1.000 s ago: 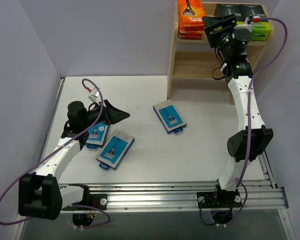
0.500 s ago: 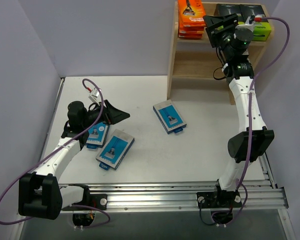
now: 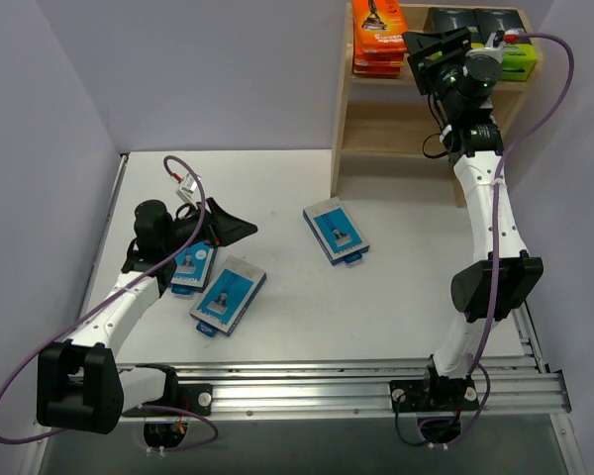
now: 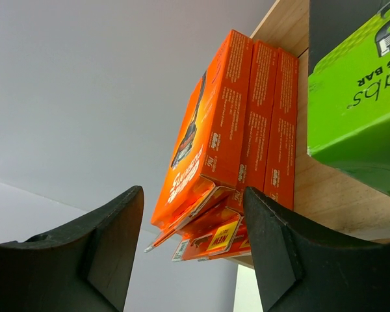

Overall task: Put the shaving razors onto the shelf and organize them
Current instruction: Place the shaving razor onto shelf

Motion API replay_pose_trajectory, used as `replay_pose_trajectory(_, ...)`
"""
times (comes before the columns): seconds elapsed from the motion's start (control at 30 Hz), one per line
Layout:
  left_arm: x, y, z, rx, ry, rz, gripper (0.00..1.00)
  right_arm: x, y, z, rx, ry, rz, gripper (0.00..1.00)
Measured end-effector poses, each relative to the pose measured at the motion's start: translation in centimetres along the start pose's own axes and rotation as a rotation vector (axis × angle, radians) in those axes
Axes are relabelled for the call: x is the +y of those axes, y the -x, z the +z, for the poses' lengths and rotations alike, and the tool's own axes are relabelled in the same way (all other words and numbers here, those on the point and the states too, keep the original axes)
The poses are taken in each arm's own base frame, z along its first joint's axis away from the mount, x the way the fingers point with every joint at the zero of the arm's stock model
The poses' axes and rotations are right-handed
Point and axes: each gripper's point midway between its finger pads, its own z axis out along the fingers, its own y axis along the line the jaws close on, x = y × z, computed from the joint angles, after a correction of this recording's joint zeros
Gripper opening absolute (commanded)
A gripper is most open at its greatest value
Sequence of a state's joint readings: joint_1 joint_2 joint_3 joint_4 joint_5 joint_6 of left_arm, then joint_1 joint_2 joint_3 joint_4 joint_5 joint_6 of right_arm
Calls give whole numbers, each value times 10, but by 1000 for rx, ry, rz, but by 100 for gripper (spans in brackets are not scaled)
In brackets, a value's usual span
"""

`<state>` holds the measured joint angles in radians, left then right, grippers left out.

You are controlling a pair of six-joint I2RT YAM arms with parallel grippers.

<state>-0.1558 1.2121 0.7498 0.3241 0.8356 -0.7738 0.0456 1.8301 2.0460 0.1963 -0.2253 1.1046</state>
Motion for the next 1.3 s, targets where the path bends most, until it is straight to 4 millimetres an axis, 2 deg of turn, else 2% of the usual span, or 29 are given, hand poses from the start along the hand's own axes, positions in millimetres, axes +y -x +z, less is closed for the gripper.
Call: replay_pose_trajectory(1.3,1,-4,2,15,-4,-7,94,6,-1,-2,17,21,-51,57)
